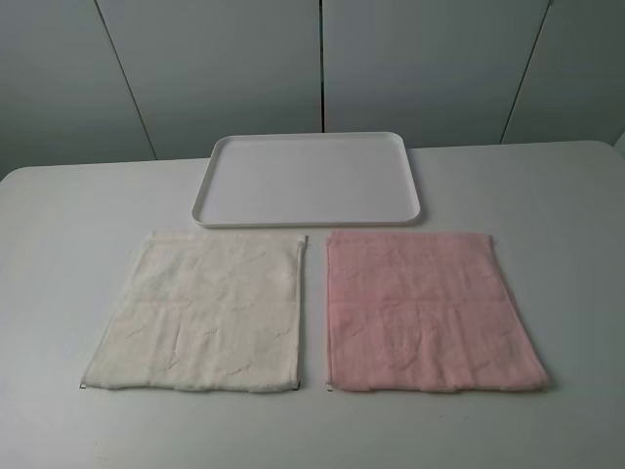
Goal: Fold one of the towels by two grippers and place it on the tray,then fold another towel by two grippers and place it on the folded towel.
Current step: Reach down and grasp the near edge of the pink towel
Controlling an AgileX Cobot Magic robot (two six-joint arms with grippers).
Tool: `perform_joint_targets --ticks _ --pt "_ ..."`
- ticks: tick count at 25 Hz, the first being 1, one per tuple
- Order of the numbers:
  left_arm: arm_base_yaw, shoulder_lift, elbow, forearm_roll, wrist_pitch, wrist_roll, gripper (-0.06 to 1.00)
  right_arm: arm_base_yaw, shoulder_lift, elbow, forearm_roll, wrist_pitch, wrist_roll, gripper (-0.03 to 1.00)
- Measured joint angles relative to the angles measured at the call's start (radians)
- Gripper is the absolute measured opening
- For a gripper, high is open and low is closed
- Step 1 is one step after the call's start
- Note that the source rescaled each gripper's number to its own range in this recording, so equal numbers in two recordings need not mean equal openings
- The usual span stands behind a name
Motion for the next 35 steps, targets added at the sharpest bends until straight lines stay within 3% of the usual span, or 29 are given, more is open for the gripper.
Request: perform_joint_targets --ticks 35 --pt "0.000 0.000 0.000 0.000 0.000 0.000 1.00 0.000 0.000 0.000 0.000 0.000 0.000 1.00"
